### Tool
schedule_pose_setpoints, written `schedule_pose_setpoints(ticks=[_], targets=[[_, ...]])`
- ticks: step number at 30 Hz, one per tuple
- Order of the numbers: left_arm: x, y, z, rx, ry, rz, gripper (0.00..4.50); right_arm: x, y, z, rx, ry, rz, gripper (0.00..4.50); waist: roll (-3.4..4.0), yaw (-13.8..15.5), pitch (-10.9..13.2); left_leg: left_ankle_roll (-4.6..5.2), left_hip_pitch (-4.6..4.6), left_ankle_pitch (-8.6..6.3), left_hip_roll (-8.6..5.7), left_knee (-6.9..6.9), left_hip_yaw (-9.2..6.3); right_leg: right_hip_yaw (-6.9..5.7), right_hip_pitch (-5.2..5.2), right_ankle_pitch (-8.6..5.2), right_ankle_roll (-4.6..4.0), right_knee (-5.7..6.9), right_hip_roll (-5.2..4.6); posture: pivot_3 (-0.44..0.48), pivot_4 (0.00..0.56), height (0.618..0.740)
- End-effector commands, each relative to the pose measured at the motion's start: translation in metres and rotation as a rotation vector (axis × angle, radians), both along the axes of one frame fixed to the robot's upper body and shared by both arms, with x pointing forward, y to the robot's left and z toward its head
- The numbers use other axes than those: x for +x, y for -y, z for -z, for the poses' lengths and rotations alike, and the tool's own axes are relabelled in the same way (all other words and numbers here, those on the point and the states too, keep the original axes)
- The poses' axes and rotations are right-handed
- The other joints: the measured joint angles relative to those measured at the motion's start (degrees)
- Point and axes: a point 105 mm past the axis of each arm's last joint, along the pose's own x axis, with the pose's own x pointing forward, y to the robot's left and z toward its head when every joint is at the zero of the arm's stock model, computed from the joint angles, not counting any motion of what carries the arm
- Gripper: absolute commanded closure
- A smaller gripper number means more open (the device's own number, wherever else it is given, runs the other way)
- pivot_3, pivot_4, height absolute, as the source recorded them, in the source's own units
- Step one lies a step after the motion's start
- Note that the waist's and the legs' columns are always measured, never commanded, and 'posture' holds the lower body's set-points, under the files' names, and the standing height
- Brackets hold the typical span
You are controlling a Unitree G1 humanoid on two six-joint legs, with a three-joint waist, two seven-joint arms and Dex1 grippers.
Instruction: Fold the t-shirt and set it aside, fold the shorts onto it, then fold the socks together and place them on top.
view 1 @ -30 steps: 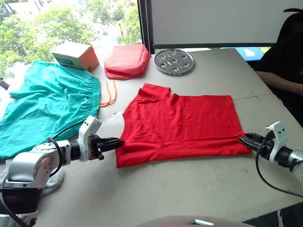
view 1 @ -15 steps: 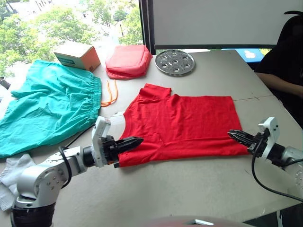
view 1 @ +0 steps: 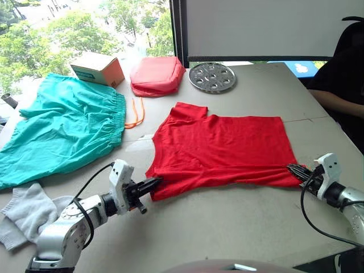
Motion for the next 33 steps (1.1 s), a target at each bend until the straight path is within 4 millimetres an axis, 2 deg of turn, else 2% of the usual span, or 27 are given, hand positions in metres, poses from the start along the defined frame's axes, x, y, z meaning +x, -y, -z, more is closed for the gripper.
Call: schedule_pose_setpoints(ticks=[1,3,7,10,15,22,25,28,33], targets=[[-0.014,0.011,-0.044,-0.001,0.137,0.171,3.19,-0.013,-0.028,-0.043,0.004,0.106,-0.185,3.25,0.18,-0.4,0.1,0.0,-0.03,0.0,0.03,0.0,-0.02,-0.02,-0.01,0.01,-0.01,0.0,0.04,0.0,0.15,0.74],[-0.022,0.005,-0.04,0.097,0.15,0.23,2.28,-0.027,-0.035,-0.044,-0.118,0.091,-0.3,2.31,0.46,-0.6,0.0,0.0,0.0,-0.01,0.07,-0.2,0.0,-0.01,-0.03,-0.01,-0.03,-0.05,0.13,0.0,0.15,0.74],[-0.034,0.0,-0.026,0.22,0.186,0.328,0.3,-0.043,-0.027,-0.036,-0.318,0.052,-0.422,0.33,0.4,-0.6,0.0,0.07,0.1,-0.05,0.12,-0.32,0.33,0.22,-0.04,-0.03,-0.02,-0.17,0.26,0.0,0.15,0.74],[-0.034,-0.001,-0.009,0.297,0.228,0.359,0.3,-0.05,-0.014,-0.024,-0.402,0.019,-0.456,0.33,0.32,-0.3,0.1,0.08,0.09,-0.06,0.15,-0.15,0.63,0.28,-0.06,-0.16,0.22,-0.16,0.22,0.0,0.15,0.74],[-0.027,-0.002,0.009,0.358,0.267,0.348,0.3,-0.045,0.006,-0.009,-0.431,0.011,-0.393,0.33,0.08,-0.3,0.1,0.1,0.09,-0.07,0.15,-0.05,0.62,0.41,-0.06,-0.15,0.24,-0.12,0.12,0.0,0.15,0.74],[-0.026,-0.003,0.021,0.383,0.287,0.344,0.3,-0.024,0.017,-0.004,-0.386,0.026,-0.326,0.33,-0.06,-0.6,0.0,0.25,0.17,-0.16,0.26,-0.1,0.75,0.54,-0.06,0.0,0.0,-0.11,0.24,0.0,0.15,0.74],[-0.027,-0.005,0.026,0.403,0.284,0.359,0.3,-0.021,0.015,0.003,-0.388,0.001,-0.362,0.33,-0.07,-0.5,0.0,0.25,0.22,-0.16,0.25,-0.1,0.81,0.6,-0.05,0.0,0.0,-0.09,0.21,0.0,0.15,0.74],[-0.028,-0.006,0.03,0.406,0.271,0.37,1.18,-0.02,0.01,0.013,-0.383,-0.033,-0.405,1.22,-0.14,-0.6,-0.1,0.25,0.26,-0.16,0.29,-0.1,0.81,0.59,-0.04,0.0,0.0,-0.06,0.24,0.0,0.15,0.74],[-0.029,-0.007,0.036,0.365,0.216,0.383,3.58,-0.011,0.003,0.015,-0.366,-0.019,-0.436,3.54,-0.19,-1.3,-0.1,0.25,0.58,-0.17,0.39,-0.1,1.12,0.71,0.1,-0.11,0.19,-0.02,0.2,0.0,0.15,0.74]])
